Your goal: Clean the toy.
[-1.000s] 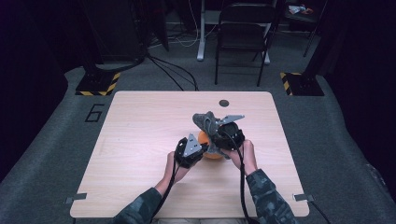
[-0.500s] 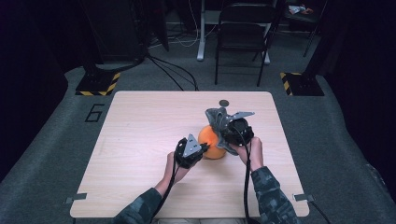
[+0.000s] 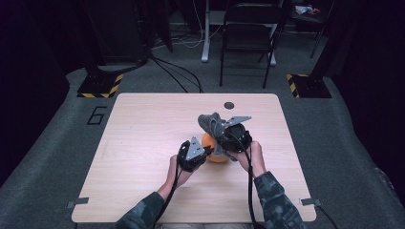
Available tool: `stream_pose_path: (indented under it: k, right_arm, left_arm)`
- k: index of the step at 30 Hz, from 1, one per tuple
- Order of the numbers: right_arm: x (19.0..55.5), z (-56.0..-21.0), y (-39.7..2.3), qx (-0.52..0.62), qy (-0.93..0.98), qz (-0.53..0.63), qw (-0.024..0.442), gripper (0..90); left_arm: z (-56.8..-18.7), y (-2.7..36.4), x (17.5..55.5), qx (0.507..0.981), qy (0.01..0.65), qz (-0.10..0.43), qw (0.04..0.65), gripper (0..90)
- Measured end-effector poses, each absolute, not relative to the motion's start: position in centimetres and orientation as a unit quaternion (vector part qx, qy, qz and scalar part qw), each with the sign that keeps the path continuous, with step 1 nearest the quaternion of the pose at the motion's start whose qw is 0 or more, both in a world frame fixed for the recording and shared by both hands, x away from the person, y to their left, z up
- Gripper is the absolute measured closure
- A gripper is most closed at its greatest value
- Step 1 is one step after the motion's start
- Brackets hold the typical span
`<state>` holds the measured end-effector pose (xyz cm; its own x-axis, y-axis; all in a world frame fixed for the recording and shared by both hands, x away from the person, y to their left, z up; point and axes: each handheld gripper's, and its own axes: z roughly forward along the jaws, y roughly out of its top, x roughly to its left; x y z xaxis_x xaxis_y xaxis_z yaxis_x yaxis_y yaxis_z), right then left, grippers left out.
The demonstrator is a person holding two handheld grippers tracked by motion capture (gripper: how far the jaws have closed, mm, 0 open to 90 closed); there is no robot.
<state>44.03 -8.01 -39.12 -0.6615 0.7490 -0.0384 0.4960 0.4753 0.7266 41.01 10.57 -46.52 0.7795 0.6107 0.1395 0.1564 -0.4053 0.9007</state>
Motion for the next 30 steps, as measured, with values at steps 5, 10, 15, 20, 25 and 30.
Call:
stream_pose_path:
  k: [5,10,15,20,25,30]
  right_arm:
    - [45.1,-39.7,-9.7,0.419,0.817,0.342,0.202,72.9]
    - [46.1,-40.9,-11.5,0.444,0.805,0.337,0.204,72.9]
    - [46.2,-41.7,-11.3,0.445,0.807,0.337,0.191,73.3]
    - [46.2,-41.7,-11.1,0.445,0.808,0.335,0.192,73.5]
    - [46.1,-41.7,-10.7,0.438,0.811,0.335,0.193,73.5]
    - [46.0,-41.7,-10.6,0.437,0.812,0.334,0.194,73.5]
  left_arm:
    - [-46.5,10.6,41.0,0.808,0.235,0.233,0.488,86.1]
    - [-46.5,10.6,41.1,0.807,0.239,0.234,0.487,86.0]
    - [-46.5,10.7,41.2,0.807,0.246,0.231,0.485,84.8]
    - [-46.0,10.8,41.4,0.81,0.247,0.23,0.479,65.1]
    - [-45.4,11.0,42.0,0.81,0.267,0.228,0.471,39.3]
    - [-45.0,10.4,42.8,0.819,0.264,0.223,0.458,32.4]
